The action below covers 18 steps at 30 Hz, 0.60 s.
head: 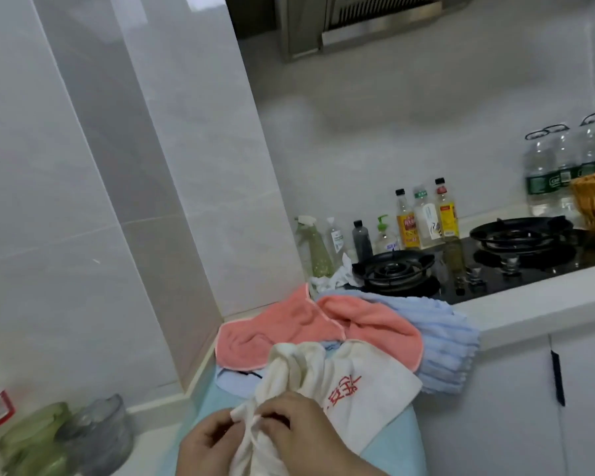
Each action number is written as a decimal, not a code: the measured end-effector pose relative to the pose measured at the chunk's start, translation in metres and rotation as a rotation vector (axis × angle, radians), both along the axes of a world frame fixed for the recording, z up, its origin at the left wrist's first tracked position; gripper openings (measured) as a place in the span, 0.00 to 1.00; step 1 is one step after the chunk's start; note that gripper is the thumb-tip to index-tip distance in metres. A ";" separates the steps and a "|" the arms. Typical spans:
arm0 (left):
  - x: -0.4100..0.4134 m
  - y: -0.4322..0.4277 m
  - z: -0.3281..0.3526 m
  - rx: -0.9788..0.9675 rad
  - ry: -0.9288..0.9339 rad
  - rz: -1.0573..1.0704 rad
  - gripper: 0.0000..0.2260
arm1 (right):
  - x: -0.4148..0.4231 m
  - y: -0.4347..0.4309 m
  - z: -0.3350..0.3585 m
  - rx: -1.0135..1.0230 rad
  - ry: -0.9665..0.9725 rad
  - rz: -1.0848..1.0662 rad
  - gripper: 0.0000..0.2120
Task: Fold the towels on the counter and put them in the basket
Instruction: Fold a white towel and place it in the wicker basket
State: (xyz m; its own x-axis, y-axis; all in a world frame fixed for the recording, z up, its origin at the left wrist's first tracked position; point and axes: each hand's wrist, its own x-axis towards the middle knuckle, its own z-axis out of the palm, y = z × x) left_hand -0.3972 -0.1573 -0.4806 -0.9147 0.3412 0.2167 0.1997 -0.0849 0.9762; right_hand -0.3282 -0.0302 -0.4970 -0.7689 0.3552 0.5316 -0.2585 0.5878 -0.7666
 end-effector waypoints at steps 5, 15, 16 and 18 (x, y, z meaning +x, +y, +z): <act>0.002 0.003 -0.004 -0.019 0.154 0.110 0.09 | 0.002 -0.007 -0.004 -0.002 0.124 -0.085 0.07; 0.005 -0.005 -0.003 0.013 0.096 -0.108 0.06 | 0.005 -0.009 -0.002 -0.071 0.039 -0.117 0.04; 0.005 -0.005 -0.004 -0.015 0.111 -0.123 0.07 | 0.005 -0.009 -0.003 -0.074 0.043 -0.124 0.04; 0.004 -0.005 -0.006 -0.064 0.151 -0.135 0.09 | 0.006 -0.008 -0.005 -0.076 0.059 -0.127 0.04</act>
